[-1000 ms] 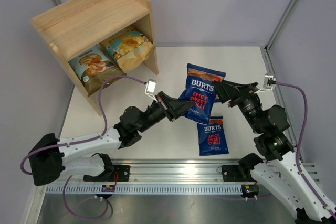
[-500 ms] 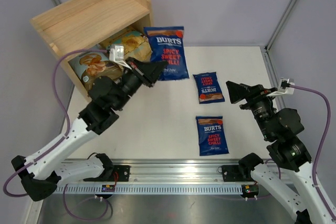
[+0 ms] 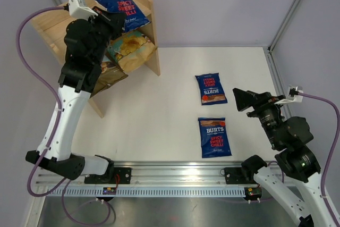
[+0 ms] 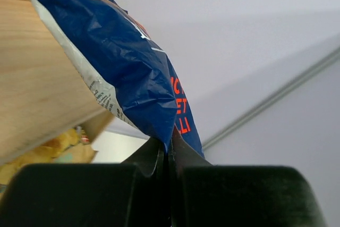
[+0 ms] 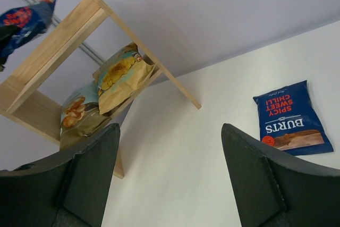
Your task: Place and organize the chips bags onto the shelf
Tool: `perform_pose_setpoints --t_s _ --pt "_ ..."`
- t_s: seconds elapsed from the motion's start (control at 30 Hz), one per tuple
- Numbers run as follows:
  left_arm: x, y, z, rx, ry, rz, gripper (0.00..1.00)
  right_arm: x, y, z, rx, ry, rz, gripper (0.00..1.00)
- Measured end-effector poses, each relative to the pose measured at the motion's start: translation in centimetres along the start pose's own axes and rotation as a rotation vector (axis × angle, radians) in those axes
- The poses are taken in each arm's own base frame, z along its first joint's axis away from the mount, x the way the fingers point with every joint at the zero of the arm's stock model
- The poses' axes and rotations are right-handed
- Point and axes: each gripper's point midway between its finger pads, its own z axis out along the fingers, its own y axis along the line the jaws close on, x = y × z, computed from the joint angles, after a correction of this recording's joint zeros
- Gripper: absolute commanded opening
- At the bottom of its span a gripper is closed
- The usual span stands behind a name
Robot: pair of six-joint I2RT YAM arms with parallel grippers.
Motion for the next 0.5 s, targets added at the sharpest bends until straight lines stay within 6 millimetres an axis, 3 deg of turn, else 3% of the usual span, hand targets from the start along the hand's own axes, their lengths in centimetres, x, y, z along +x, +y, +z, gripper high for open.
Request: perform_pose_setpoints --t_s 0.23,0.5 --pt "2.1 6.6 5.1 -0.173 0.05 -0.023 0.0 -2.5 0.7 -2.2 -0.023 -0.066 0.006 0.85" --pt "3.0 7.8 9.0 -0.203 0.057 -0.096 0.0 -4.8 0.9 -4.9 -0.038 -0.133 0.008 0.85"
